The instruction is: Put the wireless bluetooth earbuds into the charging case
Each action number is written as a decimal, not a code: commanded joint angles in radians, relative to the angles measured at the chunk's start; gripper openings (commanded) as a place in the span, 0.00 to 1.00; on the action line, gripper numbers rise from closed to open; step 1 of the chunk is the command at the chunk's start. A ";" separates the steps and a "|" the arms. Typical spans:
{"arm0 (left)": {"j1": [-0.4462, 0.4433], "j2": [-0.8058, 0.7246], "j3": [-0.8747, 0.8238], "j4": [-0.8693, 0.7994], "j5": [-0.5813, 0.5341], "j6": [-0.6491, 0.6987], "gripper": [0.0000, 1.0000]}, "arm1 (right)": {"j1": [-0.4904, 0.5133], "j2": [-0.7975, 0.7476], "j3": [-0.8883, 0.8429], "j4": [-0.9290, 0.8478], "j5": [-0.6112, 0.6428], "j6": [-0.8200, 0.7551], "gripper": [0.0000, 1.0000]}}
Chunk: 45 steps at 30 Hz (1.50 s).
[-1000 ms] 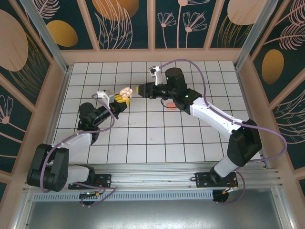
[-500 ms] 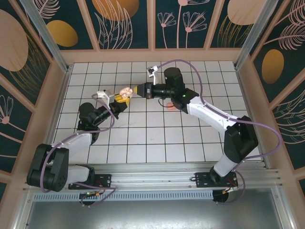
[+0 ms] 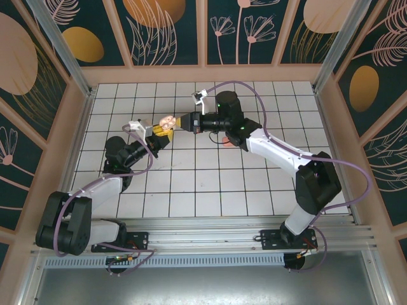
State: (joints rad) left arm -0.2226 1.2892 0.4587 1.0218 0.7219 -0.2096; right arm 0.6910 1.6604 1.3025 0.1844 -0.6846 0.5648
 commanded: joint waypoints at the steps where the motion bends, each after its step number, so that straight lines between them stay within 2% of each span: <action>1: -0.001 -0.019 0.026 0.047 0.003 0.009 0.12 | 0.013 0.022 0.041 0.040 -0.030 0.009 0.14; 10: -0.001 -0.016 0.027 0.040 0.004 0.010 0.11 | 0.024 0.026 0.056 0.023 -0.021 0.001 0.13; 26: -0.002 -0.016 0.035 0.019 0.009 0.027 0.11 | 0.054 0.048 0.132 -0.112 0.007 -0.072 0.12; 34: -0.001 -0.013 0.039 0.008 0.013 0.033 0.11 | 0.043 -0.024 0.083 -0.101 0.004 -0.071 0.22; 40: -0.001 -0.014 0.038 0.008 0.019 0.034 0.11 | 0.007 -0.065 0.015 0.000 -0.008 -0.015 0.28; 45: -0.002 -0.017 0.039 0.012 0.019 0.032 0.11 | -0.001 -0.048 0.025 0.027 -0.021 0.005 0.28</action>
State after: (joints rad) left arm -0.2211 1.2892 0.4698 1.0107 0.7246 -0.1936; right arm 0.6922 1.6295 1.3273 0.1478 -0.6827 0.5480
